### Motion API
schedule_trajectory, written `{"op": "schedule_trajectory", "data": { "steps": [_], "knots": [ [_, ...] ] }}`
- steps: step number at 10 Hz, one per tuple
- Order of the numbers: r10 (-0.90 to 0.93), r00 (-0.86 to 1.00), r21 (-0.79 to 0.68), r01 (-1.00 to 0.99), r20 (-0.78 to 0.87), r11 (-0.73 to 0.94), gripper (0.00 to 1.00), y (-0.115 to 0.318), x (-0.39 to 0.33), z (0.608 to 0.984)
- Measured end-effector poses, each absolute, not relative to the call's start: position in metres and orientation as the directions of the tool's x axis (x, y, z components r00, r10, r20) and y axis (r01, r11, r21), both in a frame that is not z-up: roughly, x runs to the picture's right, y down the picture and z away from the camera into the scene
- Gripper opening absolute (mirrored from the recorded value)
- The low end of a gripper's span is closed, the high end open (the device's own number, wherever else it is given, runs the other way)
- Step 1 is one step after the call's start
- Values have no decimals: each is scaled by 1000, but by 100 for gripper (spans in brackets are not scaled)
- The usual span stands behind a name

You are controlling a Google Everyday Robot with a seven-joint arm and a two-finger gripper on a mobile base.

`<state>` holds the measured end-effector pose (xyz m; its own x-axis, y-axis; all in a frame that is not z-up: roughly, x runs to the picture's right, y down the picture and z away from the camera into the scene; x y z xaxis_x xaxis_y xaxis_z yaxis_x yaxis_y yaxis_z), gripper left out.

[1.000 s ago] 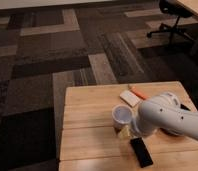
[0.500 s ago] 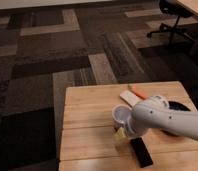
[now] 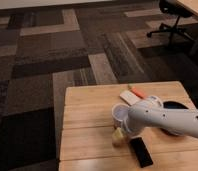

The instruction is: Push the eraser across the table

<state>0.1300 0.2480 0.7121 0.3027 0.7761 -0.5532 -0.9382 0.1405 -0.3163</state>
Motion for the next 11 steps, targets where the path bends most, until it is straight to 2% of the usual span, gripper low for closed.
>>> {"op": "schedule_trajectory", "data": {
  "steps": [6, 11],
  "knots": [
    [699, 176, -242, -970, -693, 4, 65, 322, 163, 669],
    [604, 258, -311, -950, -754, 18, 65, 345, 135, 614]
  ]
}}
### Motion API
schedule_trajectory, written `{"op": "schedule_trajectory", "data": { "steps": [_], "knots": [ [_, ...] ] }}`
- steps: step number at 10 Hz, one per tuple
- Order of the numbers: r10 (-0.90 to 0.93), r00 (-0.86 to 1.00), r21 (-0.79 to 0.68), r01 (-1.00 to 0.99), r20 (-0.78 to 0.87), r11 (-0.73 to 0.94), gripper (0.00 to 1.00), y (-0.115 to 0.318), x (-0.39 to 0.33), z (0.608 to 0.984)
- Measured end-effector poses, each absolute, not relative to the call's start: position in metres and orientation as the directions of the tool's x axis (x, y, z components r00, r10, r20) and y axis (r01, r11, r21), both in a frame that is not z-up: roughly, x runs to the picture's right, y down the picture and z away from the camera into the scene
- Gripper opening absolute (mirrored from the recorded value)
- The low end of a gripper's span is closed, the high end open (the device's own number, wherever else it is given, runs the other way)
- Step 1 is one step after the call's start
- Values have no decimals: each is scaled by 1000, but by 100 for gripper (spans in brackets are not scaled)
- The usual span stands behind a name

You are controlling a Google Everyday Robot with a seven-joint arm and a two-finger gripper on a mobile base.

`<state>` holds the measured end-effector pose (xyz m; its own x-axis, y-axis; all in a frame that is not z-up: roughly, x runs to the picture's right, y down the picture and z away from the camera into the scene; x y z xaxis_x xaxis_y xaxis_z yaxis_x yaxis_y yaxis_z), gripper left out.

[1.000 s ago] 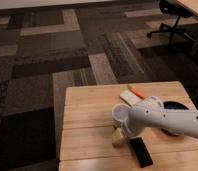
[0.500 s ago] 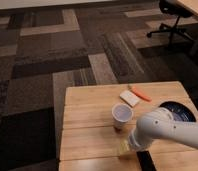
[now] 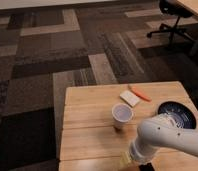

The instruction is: Push the eraser across the table

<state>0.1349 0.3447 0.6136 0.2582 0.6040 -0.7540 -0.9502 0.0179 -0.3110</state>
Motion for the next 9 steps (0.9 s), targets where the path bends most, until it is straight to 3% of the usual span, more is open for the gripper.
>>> {"op": "schedule_trajectory", "data": {
  "steps": [2, 6, 9],
  "knots": [
    [602, 243, -293, -956, -760, 16, 65, 340, 139, 617],
    [706, 209, -196, -975, -677, 101, 65, 297, 155, 659],
    [718, 208, -188, -976, -665, 109, 65, 295, 154, 661]
  ]
}}
